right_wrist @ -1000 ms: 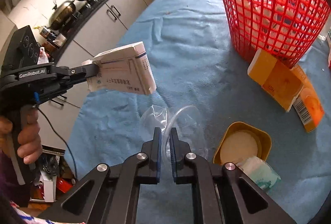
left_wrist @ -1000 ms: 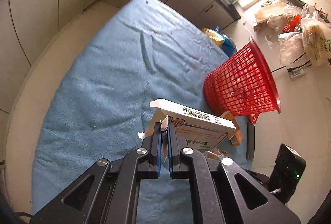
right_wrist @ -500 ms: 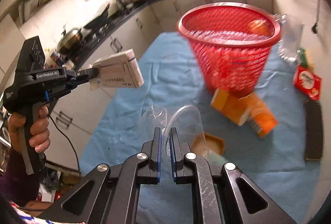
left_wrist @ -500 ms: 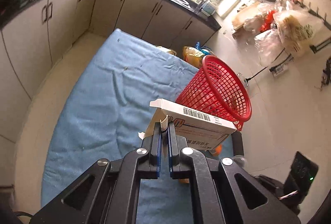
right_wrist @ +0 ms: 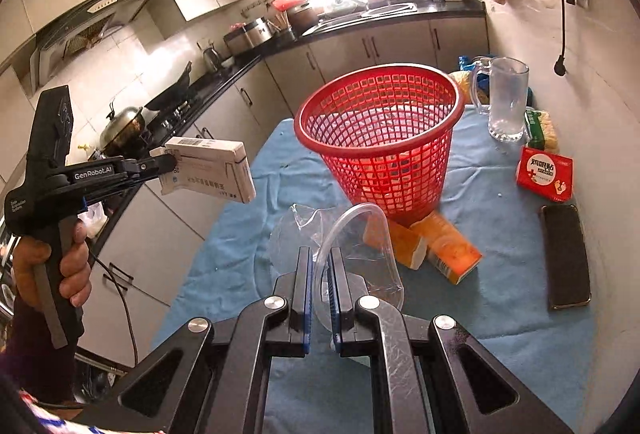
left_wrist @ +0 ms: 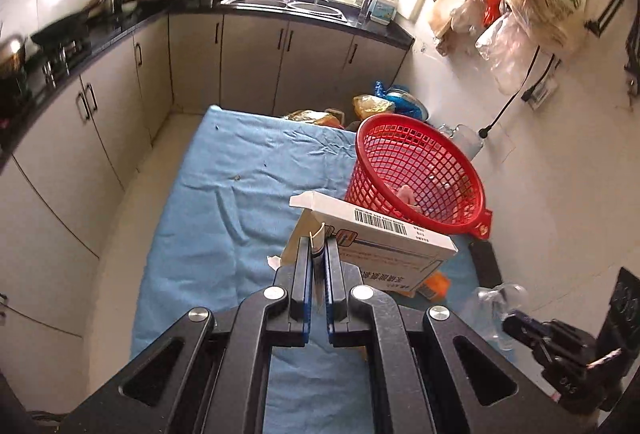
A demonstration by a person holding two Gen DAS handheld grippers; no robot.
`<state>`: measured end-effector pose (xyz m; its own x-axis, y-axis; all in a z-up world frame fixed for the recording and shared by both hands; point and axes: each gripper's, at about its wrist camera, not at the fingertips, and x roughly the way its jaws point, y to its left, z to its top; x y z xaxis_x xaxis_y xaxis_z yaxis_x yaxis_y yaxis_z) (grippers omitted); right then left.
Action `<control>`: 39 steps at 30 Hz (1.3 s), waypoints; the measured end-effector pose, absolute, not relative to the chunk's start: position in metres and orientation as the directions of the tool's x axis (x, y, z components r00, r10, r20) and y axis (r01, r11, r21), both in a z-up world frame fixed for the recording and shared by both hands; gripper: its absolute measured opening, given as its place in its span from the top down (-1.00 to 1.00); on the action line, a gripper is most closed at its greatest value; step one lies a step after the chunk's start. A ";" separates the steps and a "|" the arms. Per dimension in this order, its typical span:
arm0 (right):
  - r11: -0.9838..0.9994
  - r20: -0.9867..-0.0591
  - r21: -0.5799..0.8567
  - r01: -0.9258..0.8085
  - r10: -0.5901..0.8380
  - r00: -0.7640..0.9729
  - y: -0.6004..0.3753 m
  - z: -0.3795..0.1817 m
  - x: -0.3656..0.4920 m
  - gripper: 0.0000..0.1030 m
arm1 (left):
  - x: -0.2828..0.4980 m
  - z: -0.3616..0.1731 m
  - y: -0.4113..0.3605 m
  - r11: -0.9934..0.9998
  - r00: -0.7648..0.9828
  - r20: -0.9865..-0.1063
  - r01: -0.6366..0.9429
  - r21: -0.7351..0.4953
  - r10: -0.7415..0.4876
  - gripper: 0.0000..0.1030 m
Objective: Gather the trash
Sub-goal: 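Carry the white box and plastic cup over the red basket and release both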
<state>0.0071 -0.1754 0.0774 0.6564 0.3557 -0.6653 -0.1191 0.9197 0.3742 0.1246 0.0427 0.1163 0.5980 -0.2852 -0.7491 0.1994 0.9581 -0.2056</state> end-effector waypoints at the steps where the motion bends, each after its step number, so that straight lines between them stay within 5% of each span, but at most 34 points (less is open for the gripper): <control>1: 0.919 -0.662 0.376 -0.118 0.355 0.660 -0.177 0.079 0.006 0.84 | 0.125 0.118 0.040 0.961 0.602 -0.750 0.202 -0.189 -0.274 0.91; 20: 0.929 -0.627 0.365 -0.064 0.296 0.720 -0.196 0.104 0.010 0.84 | 0.156 0.142 -0.004 0.950 0.632 -0.731 0.303 -0.074 -0.258 0.91; 39: 0.935 -0.599 0.355 0.024 0.207 0.773 -0.228 0.123 0.120 0.84 | 0.267 0.137 -0.049 0.917 0.584 -0.709 0.303 -0.261 -0.395 0.90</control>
<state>0.1204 -0.2283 0.1232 0.7734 0.2074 -0.5990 0.0243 0.9346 0.3549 0.2674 -0.0487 0.1369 0.5840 -0.3951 -0.7091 0.3030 0.9165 -0.2612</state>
